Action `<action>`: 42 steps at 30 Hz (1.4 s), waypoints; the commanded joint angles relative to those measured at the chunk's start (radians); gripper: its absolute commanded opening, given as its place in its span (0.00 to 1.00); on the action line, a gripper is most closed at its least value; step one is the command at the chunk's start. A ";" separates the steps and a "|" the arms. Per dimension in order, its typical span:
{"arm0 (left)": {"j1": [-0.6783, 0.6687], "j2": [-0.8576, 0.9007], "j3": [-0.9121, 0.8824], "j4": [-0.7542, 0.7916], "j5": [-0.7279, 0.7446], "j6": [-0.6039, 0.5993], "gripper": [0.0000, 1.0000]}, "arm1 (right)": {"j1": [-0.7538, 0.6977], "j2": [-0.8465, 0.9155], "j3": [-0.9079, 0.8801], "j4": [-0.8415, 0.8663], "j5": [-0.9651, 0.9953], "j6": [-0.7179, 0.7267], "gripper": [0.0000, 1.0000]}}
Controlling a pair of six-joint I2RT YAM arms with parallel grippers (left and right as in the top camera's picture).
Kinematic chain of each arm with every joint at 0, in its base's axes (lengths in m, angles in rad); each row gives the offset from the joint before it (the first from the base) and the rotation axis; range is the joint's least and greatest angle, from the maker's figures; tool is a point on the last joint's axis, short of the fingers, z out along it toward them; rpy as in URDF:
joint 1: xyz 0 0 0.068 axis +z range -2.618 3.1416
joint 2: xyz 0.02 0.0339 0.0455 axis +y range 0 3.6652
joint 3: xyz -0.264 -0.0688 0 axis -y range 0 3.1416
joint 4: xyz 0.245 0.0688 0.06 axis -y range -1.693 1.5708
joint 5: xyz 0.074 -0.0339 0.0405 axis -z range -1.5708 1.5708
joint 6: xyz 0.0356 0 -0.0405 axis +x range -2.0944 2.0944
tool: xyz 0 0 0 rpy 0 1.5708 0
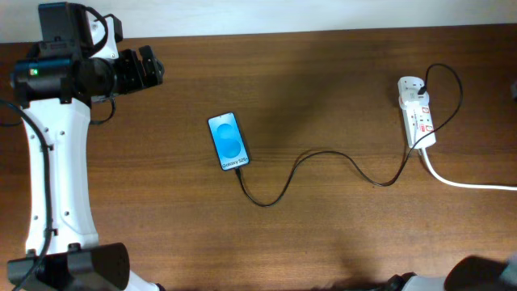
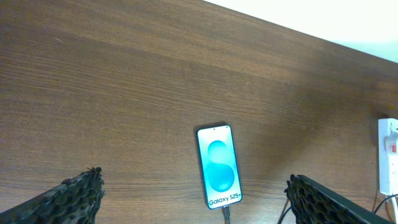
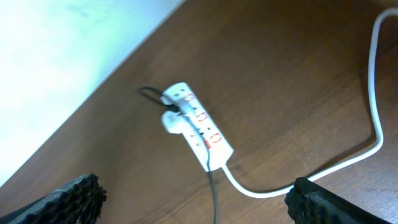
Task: Plug charger to phone and switch on socket
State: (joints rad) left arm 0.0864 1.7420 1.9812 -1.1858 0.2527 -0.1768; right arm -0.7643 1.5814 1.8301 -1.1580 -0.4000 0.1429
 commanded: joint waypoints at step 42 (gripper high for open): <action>0.003 -0.007 0.005 -0.005 -0.010 0.006 0.99 | 0.235 0.715 0.000 0.309 0.243 0.086 0.98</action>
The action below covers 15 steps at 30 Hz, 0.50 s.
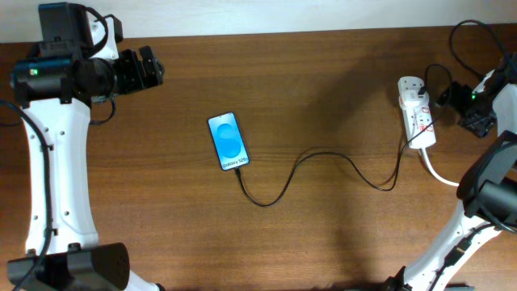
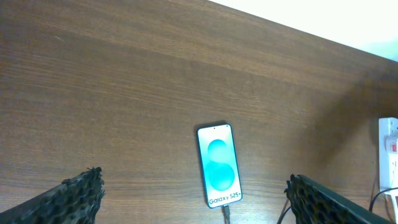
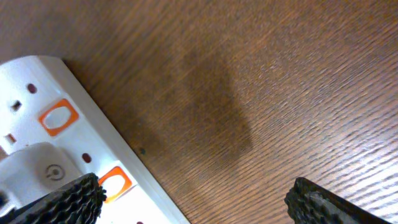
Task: Plug charger to phone and switch on socket
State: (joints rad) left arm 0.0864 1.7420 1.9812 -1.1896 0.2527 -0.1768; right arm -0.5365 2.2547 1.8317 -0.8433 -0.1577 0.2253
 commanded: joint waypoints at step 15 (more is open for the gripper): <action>0.003 -0.007 0.006 -0.001 -0.010 0.006 0.99 | 0.023 0.047 -0.049 0.019 -0.041 -0.007 0.98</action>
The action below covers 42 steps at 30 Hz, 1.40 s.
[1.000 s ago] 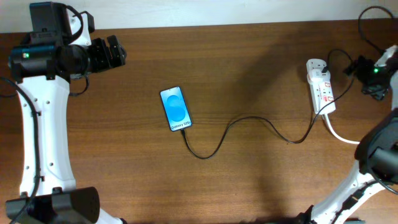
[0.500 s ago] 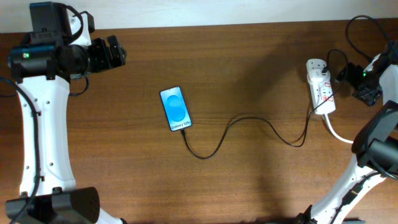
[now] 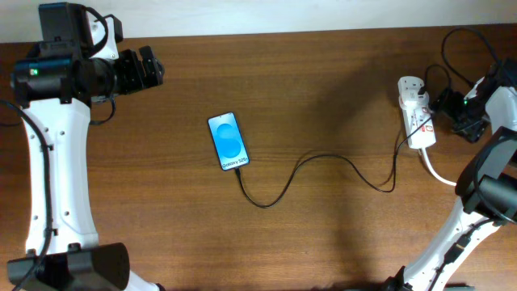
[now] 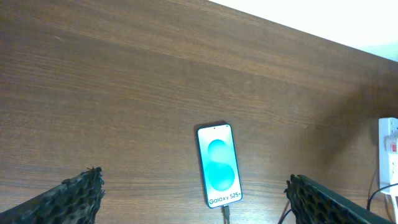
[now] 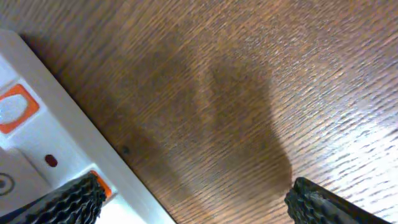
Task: Plug charger to phone and switch on socket
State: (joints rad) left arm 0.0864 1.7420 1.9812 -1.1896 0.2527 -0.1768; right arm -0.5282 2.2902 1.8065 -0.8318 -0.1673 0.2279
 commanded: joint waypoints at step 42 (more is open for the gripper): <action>0.003 -0.007 0.006 -0.001 -0.010 0.006 0.99 | 0.000 0.026 -0.001 -0.098 0.049 0.088 0.98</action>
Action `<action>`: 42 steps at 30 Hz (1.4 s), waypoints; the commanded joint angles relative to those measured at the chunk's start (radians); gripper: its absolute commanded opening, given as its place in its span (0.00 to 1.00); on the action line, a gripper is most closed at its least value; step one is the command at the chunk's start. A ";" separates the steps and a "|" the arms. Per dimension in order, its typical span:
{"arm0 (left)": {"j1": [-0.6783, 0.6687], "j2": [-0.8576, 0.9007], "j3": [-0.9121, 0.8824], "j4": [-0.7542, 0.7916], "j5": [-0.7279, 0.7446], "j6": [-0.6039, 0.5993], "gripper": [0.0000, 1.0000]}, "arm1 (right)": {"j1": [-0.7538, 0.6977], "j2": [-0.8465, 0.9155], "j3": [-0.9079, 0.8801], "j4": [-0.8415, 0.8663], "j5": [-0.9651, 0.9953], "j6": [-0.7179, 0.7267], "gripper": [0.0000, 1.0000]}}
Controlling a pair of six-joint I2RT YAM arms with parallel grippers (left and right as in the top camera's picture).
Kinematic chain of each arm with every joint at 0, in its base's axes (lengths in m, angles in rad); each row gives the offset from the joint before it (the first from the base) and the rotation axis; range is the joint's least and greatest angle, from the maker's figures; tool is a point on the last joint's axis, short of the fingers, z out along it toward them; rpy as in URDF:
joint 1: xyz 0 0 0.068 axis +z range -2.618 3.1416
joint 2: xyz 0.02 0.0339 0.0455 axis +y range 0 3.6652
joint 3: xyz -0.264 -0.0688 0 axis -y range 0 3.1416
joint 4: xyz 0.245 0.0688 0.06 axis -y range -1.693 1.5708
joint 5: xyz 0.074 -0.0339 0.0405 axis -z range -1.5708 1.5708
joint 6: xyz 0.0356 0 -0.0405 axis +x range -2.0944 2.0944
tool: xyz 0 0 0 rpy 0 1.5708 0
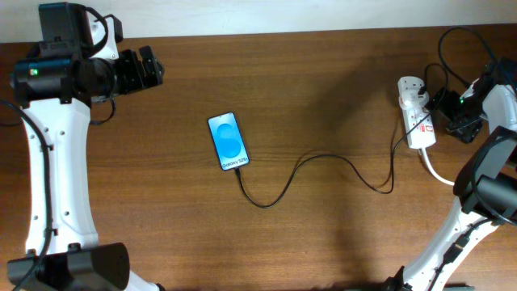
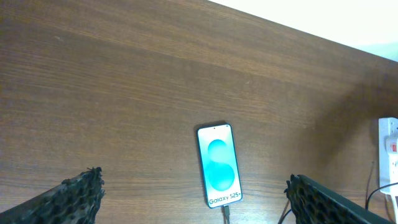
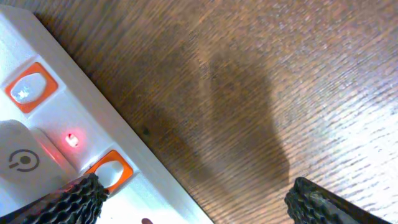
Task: Plug charger to phone and switch on socket
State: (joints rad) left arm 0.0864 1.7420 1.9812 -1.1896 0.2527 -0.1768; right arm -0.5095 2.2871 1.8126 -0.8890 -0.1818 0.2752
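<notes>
A phone (image 1: 228, 141) with a lit blue screen lies on the wooden table, also in the left wrist view (image 2: 219, 165). A black charger cable (image 1: 323, 166) runs from its lower end to the white power strip (image 1: 415, 113) at the right. My right gripper (image 1: 447, 107) stands open right beside the strip, its left fingertip (image 3: 68, 199) over an orange switch (image 3: 107, 171). A small red light (image 3: 73, 139) glows on the strip (image 3: 43, 118). My left gripper (image 1: 149, 69) hangs open at the far left, high above the table.
A white mains cord (image 1: 464, 179) leaves the strip toward the right table edge. The table's back edge meets a pale wall (image 2: 323, 25). Loose black robot cables (image 1: 456, 40) loop above the right arm.
The small red light on the power strip, dark before, now glows. My right gripper has shifted slightly along the strip, so the orange switches sit differently in its view. The left arm is unmoved.
My right gripper was out of the overhead view, looking down at the strip from high up. Then it hung close over the strip beside the orange switches, then closer still with the light dark. Now the red light is lit. The phone stayed plugged throughout.
</notes>
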 commanded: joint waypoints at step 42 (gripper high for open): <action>0.003 -0.007 0.006 -0.002 -0.010 0.006 0.99 | 0.047 -1.045 0.022 -0.641 -0.248 -0.347 0.98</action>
State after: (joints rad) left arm 0.0864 1.7420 1.9812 -1.1900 0.2523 -0.1768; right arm -0.4702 1.2083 1.8297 -1.5299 -0.4427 -0.0601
